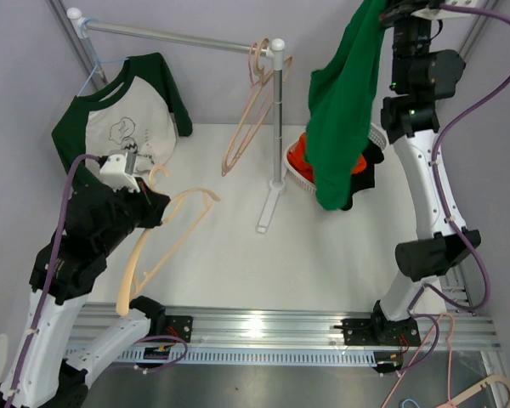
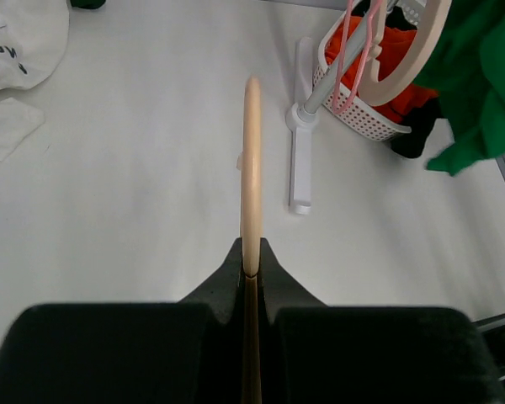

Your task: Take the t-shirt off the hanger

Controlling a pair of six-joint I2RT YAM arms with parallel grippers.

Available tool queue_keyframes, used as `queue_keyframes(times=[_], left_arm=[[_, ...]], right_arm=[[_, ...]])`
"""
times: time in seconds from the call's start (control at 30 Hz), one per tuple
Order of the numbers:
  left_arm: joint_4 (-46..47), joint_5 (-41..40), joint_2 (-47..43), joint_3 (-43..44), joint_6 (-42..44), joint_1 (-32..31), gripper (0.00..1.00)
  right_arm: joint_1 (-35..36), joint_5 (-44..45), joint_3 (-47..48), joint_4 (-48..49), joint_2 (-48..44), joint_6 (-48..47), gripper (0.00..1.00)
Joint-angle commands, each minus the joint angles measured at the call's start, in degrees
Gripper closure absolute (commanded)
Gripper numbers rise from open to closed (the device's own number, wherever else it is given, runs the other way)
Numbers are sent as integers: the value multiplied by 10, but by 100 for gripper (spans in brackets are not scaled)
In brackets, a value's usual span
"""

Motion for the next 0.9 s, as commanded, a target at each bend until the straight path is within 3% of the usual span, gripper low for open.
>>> queue_keyframes(times=[0.0,0.13,0.23,0.43,0.57,0.67,0.77,0.8,0.87], left_arm=[[58,8,16,4,4,-3,99],[84,1,36,8,7,-3,99],[99,-29,35,-1,2,-3,99],[122,-54,29,-5,-11,-2,99],[125,-50,30,-13,-14,-2,99],[130,-55,33,-16,-15,-2,99],[135,-48,57,-3,-17,12,99],[134,-40,81,4,-18,17,99],[127,-21,104,35,-18,27,99]], right_arm=[[-65,-35,75,54,44,136,100],[-87,-34,62,34,62,154,100],[-88,-62,-61,76,30,163,100],[-88,-107,-214,91,15,199,100],[-88,-84,-318,93,-18,210,100],[-87,-80,-346,-18,-31,229,100],[-87,-88,-319,-221,-2,267,100],[-87,-102,-276,-362,33,270,100],[-79,-110,-227,-487,77,274,100]])
